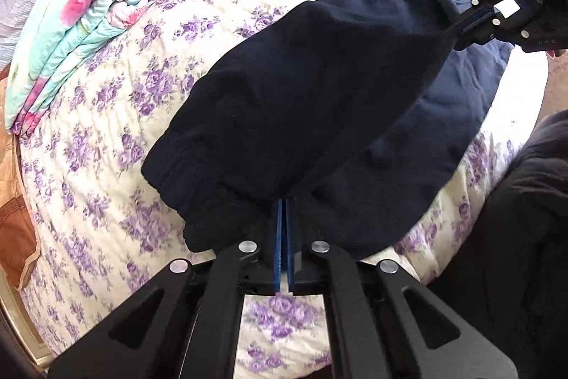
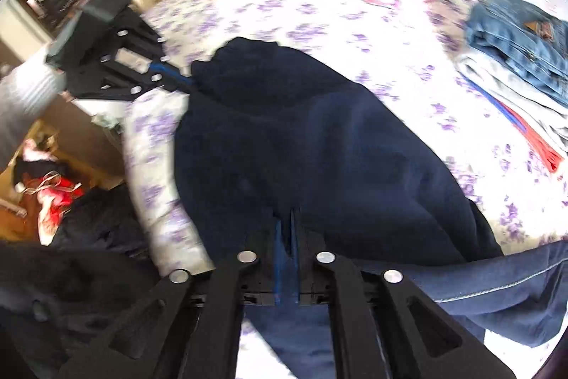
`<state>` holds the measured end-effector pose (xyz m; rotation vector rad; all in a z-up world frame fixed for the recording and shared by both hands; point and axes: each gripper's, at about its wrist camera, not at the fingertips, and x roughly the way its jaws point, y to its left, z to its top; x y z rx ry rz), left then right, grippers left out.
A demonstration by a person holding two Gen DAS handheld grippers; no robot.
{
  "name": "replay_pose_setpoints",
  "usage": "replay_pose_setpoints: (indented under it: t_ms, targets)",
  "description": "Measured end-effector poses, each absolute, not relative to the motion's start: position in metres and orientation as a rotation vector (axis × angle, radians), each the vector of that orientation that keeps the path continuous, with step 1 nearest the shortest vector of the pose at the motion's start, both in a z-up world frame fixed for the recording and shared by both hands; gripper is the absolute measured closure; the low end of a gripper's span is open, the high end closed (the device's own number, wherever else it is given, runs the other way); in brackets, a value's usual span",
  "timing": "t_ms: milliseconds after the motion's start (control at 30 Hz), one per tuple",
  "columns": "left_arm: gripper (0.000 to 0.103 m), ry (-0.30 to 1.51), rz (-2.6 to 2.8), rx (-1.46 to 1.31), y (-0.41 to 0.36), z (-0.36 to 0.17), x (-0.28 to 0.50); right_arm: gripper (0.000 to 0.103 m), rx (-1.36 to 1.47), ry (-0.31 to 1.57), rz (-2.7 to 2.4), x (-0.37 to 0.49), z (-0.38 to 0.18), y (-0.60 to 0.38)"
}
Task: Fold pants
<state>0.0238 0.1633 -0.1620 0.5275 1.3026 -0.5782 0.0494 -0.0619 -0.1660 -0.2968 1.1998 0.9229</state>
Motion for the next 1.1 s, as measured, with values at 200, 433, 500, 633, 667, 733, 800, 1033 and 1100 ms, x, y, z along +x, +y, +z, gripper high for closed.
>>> replay_pose_setpoints:
  t_ms: [200, 433, 500, 633, 667, 733, 800, 1033, 1100]
  targets:
    - [0.102, 1.352, -0.581, 0.551, 0.172, -0.171, -0.001, 0.098, -0.409, 1.246, 1.028, 0.006, -0.169, -0.04]
    - [0.102, 1.427, -0.548, 0.504, 0.173, -0.215, 0.007, 0.103, -0.416, 1.388, 1.02, -0.015, -0.241, -0.023]
    - [0.101, 1.436, -0.539, 0.494, 0.174, -0.222, 0.009, 0.103, -0.375, 1.401, 1.024, -0.014, -0.244, -0.022]
    - [0.073, 1.427, -0.573, 0.485, 0.174, -0.2, -0.002, 0.103, -0.343, 1.318, 1.001, 0.0, -0.211, -0.033]
    - [0.068, 1.416, -0.59, 0.469, 0.176, -0.191, -0.005, 0.102, -0.339, 1.308, 0.98, 0.007, -0.207, -0.037]
    - [0.064, 1.386, -0.601, 0.434, 0.181, -0.174, -0.01, 0.102, -0.333, 1.302, 0.925, 0.021, -0.209, -0.043]
    - [0.064, 1.357, -0.6, 0.362, 0.184, -0.162, -0.005, 0.102, -0.301, 1.328, 0.887, 0.033, -0.221, -0.044]
    - [0.058, 1.327, -0.439, -0.013, 0.194, -0.179, 0.031, 0.102, -0.334, 1.426, 0.881, 0.021, -0.261, -0.03]
    - [0.058, 1.368, -0.361, -0.066, 0.191, -0.204, 0.033, 0.103, -0.274, 1.447, 0.861, 0.026, -0.261, -0.034]
